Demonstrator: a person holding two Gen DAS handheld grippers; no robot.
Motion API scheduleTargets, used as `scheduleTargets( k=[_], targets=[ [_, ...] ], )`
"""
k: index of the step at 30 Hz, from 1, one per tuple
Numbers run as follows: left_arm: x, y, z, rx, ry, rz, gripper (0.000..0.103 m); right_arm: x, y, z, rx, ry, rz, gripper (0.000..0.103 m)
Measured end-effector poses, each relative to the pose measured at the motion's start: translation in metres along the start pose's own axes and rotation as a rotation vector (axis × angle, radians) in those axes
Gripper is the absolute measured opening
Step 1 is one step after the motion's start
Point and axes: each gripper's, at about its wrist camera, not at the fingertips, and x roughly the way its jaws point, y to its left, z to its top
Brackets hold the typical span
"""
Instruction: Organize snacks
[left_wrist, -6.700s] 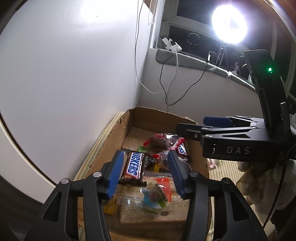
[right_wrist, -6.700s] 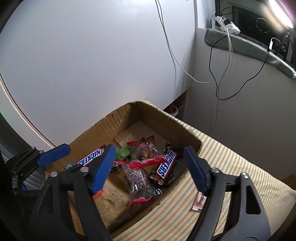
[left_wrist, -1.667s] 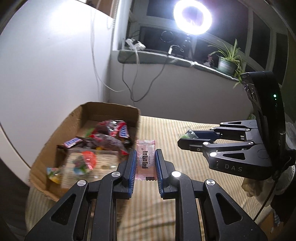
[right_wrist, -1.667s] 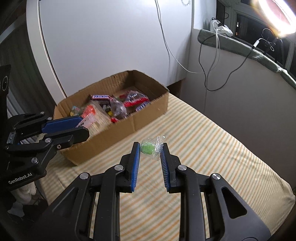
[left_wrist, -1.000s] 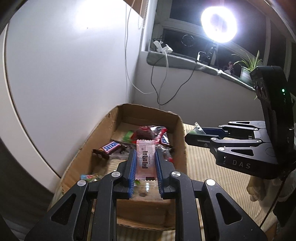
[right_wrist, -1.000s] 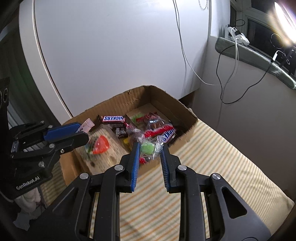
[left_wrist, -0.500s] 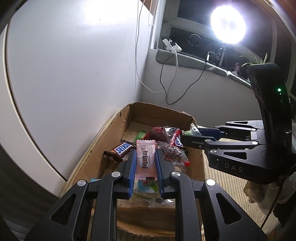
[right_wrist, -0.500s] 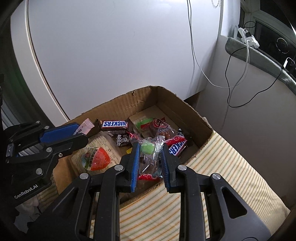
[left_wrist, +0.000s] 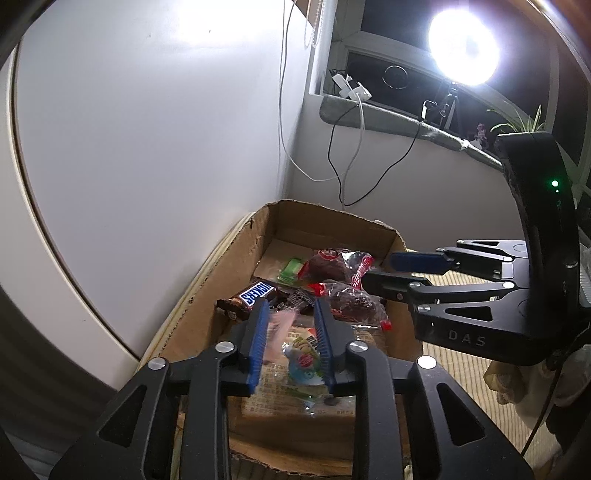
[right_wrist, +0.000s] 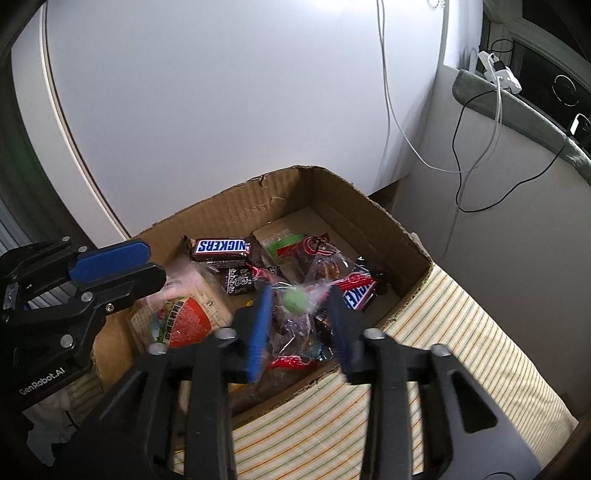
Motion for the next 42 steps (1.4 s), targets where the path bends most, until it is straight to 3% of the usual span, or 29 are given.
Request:
scheduleTargets(
  k=[5,7,13,32,36,42],
  targets=[
    [-0.003,0.002,0.0,-0.002,-0.007,0.011,0.042,-0.004,-0.004,0.0,0.009,-0.015,-0.012,0.063],
    [-0.004,0.002,0.0,0.001,-0.006,0.015,0.049,-0.005,-0.005,-0.002,0.01,-0.018,-0.016,0.075],
    [-0.011,0.003,-0.001,-0.004,-0.017,0.032,0.064,-0.014,-0.008,-0.006,0.012,-0.033,-0.048,0.089],
    [-0.057,-0.008,-0.013,0.015,-0.084,0.079,0.073,-0.08,-0.005,-0.035,0.086,-0.148,-0.129,0.09],
    [-0.068,-0.014,-0.017,0.026,-0.102,0.1,0.079,-0.095,-0.001,-0.044,0.1,-0.179,-0.168,0.102],
    [-0.079,-0.02,-0.023,0.032,-0.106,0.105,0.08,-0.114,0.003,-0.062,0.136,-0.21,-0.243,0.103]
  ],
)
